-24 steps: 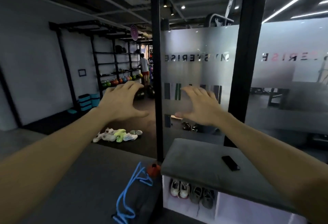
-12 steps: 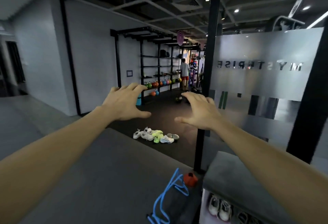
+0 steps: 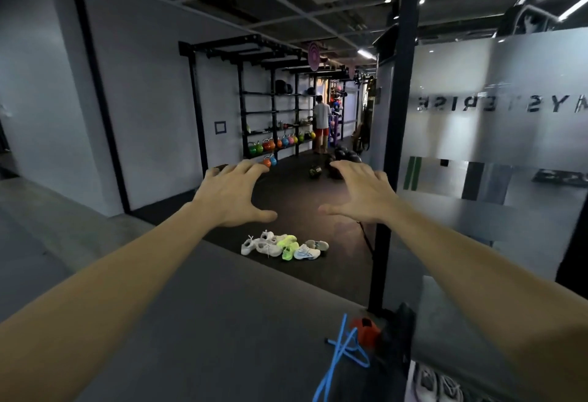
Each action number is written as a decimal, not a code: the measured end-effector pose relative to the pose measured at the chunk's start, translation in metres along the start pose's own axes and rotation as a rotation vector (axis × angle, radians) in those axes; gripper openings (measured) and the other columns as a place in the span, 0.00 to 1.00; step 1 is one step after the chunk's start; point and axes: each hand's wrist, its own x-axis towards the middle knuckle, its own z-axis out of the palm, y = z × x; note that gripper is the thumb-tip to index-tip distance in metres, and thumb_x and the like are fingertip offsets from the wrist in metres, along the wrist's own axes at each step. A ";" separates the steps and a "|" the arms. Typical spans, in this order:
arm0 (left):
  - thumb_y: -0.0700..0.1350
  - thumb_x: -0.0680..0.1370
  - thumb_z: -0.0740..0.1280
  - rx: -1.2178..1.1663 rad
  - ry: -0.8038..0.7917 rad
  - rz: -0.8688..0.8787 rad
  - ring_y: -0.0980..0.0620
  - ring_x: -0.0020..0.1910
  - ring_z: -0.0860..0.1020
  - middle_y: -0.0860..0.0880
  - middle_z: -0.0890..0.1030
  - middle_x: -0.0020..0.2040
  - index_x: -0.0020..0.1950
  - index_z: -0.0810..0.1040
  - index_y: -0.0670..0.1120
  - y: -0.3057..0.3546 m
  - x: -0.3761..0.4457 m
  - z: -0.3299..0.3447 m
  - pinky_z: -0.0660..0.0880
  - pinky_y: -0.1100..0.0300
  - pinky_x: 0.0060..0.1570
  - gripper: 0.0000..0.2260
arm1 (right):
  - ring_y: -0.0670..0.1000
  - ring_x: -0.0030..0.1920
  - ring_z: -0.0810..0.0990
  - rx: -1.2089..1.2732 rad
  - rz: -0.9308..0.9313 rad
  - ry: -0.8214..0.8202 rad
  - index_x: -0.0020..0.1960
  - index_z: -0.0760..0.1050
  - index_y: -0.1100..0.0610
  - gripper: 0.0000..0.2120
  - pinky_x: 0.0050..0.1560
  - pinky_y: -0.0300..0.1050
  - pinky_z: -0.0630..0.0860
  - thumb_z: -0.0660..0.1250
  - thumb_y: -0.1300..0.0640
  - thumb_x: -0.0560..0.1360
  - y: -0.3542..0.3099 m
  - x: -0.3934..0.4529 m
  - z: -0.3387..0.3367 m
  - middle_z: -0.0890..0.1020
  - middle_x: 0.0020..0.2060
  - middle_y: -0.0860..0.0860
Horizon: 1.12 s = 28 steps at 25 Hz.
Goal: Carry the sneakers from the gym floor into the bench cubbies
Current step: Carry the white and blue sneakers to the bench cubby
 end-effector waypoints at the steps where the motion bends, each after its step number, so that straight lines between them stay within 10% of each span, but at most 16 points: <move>1: 0.77 0.61 0.60 0.002 -0.005 -0.001 0.46 0.67 0.68 0.52 0.63 0.73 0.73 0.56 0.56 -0.014 0.016 0.014 0.64 0.41 0.65 0.46 | 0.54 0.74 0.55 -0.002 0.004 -0.005 0.76 0.51 0.48 0.49 0.70 0.61 0.54 0.65 0.27 0.64 0.000 0.020 0.012 0.57 0.76 0.49; 28: 0.76 0.62 0.60 -0.129 -0.054 0.269 0.48 0.65 0.70 0.52 0.63 0.72 0.73 0.57 0.56 -0.360 0.602 0.417 0.68 0.45 0.61 0.44 | 0.55 0.72 0.60 -0.114 0.279 -0.054 0.74 0.52 0.44 0.47 0.68 0.63 0.55 0.65 0.27 0.63 0.126 0.635 0.366 0.59 0.74 0.48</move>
